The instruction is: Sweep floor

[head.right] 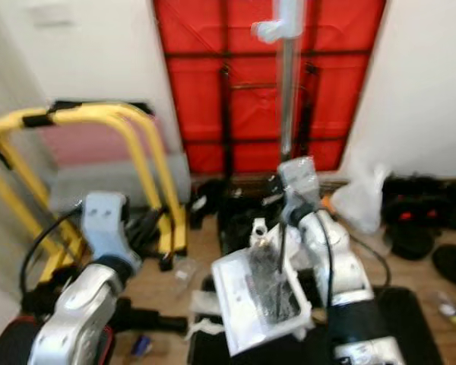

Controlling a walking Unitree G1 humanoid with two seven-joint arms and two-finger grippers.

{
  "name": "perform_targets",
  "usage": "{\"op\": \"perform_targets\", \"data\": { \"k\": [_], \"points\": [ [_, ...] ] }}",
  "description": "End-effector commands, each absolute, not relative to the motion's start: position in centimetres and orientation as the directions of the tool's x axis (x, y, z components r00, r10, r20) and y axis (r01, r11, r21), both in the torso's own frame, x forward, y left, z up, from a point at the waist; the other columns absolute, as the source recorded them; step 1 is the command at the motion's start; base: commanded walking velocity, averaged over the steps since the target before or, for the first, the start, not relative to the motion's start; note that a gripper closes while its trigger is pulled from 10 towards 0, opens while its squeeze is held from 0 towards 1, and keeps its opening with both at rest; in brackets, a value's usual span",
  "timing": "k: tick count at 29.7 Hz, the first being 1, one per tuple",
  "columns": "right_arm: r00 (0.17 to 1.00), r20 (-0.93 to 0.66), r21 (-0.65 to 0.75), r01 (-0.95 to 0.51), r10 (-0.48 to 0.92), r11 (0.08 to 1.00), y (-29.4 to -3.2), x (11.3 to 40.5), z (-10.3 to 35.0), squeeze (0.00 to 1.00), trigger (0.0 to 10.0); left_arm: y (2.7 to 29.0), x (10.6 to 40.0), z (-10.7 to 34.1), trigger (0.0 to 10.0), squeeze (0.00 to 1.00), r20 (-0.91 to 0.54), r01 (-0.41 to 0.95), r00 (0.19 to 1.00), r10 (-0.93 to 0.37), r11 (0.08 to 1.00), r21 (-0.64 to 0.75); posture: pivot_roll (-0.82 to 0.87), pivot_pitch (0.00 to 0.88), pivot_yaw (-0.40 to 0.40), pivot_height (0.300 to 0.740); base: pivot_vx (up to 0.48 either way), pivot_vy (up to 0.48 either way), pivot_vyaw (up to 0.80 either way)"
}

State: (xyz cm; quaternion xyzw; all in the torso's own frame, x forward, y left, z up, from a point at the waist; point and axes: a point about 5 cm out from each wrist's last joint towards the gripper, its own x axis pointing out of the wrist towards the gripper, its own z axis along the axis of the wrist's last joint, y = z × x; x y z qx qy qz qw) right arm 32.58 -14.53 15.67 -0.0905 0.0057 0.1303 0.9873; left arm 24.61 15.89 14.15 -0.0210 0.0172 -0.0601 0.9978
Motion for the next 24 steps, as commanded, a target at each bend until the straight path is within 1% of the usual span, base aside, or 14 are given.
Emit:
{"op": "perform_targets", "data": {
  "k": [1,12,14,16,18,24],
  "points": [
    [0.967,0.042,-0.183,-0.241,0.252,0.953,-14.49,32.88,17.47,0.00,10.0,16.15,24.55,13.93,10.0,0.00,-0.041,0.108,0.993,-0.109,0.994,-0.036,-0.12,0.000,0.009,0.740,-0.266,0.000,0.00],
    [0.975,0.044,-0.185,-0.207,0.219,0.961,-14.73,33.05,17.51,0.00,10.0,16.15,24.57,14.05,10.0,0.00,-0.033,0.113,0.993,-0.114,0.993,-0.030,-0.12,0.000,0.011,0.740,-0.256,0.000,0.00],
    [0.987,0.029,-0.198,-0.149,0.158,0.969,-15.11,33.41,17.41,0.00,10.0,16.14,24.60,14.26,10.0,0.00,-0.017,0.124,0.992,-0.123,0.992,0.013,-0.12,0.000,0.013,0.735,0.000,0.000,0.00],
    [0.987,0.029,-0.198,-0.149,0.158,0.969,-15.11,33.41,17.41,0.00,10.0,16.14,24.60,14.26,10.0,0.00,-0.017,0.124,0.992,-0.123,0.992,0.013,-0.12,0.000,0.013,0.735,0.000,0.000,0.00],
    [0.991,0.033,-0.201,-0.119,0.129,0.972,-15.38,33.60,17.47,0.00,10.0,16.22,24.65,14.39,10.0,0.00,-0.012,0.125,0.992,-0.124,0.992,0.033,-0.11,0.000,0.013,0.725,0.000,0.000,0.00],
    [0.991,0.040,-0.203,-0.115,0.126,0.972,-15.43,33.64,17.57,0.00,10.0,16.24,24.65,14.41,10.0,0.00,-0.013,0.125,0.992,-0.125,0.992,0.033,-0.11,0.000,0.012,0.720,0.000,0.000,0.00]
  ]
}}
